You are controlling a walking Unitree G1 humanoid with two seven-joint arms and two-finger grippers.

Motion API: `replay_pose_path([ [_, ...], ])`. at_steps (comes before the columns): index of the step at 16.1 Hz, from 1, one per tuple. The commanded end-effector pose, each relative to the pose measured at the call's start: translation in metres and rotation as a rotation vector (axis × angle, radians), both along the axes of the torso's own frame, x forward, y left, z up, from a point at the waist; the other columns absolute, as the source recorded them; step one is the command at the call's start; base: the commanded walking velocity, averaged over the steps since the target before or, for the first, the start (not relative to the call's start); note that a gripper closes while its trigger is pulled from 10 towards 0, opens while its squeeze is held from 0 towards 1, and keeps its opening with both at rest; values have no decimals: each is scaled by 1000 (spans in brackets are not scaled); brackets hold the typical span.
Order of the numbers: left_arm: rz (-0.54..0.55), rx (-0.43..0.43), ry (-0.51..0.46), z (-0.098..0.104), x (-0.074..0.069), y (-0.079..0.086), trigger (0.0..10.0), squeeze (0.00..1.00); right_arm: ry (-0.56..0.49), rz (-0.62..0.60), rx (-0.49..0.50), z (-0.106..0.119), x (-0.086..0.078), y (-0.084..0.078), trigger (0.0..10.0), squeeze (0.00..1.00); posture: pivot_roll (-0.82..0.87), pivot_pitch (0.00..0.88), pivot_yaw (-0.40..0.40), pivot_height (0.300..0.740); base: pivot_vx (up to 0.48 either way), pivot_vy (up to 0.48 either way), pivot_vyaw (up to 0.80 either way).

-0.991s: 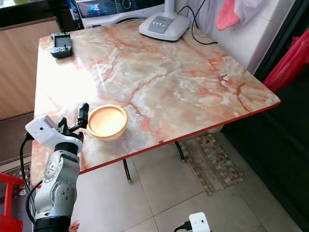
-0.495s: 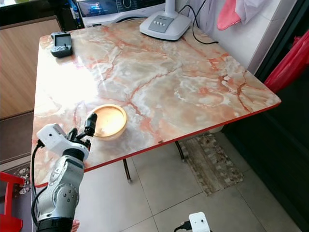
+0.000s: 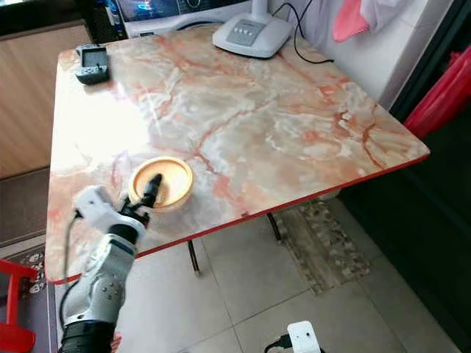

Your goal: Restocking fridge

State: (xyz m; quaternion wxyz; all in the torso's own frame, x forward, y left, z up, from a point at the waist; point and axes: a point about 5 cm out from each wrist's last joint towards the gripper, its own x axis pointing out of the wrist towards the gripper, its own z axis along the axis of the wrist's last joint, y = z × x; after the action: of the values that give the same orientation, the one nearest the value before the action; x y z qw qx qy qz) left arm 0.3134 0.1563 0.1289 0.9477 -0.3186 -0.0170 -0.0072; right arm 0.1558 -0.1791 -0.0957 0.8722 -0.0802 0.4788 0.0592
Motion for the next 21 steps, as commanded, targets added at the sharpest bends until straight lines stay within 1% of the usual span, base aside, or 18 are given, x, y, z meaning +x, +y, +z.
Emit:
replay_pose_path([
  [1,-22,-13,-2,-1,1,-1,10000,0,60,-6,-8,-7,-17,-2,10000,0,43,172,-21,740,0,0,0],
  [4,-57,-18,-16,-3,5,-5,10000,0,61,-6,-12,-7,-17,-3,10000,0,36,169,-25,740,0,0,0],
  [6,-63,-23,-18,-3,7,-6,10000,0,61,-5,-14,-7,-18,-3,10000,0,34,167,-27,740,0,0,0],
  [7,-65,-23,-17,-4,7,-7,2510,0,62,-4,-14,-7,-18,-4,10000,0,35,166,-27,740,0,0,0],
  [9,-71,-16,-14,-5,8,-9,0,0,62,-3,-15,-7,-18,-4,10000,0,31,163,-28,740,0,0,0],
  [13,-49,-13,-24,-5,10,-7,0,0,61,-2,-16,-7,-18,-4,10000,0,31,163,-28,740,0,0,0],
  [15,-42,0,-41,-2,11,-5,0,0,62,-1,-16,-7,-18,-4,10000,0,31,168,-32,740,0,0,0],
  [21,-25,1,-59,2,14,-1,0,0,61,-2,-18,-6,-17,-5,10000,0,29,170,-34,740,0,0,0],
])
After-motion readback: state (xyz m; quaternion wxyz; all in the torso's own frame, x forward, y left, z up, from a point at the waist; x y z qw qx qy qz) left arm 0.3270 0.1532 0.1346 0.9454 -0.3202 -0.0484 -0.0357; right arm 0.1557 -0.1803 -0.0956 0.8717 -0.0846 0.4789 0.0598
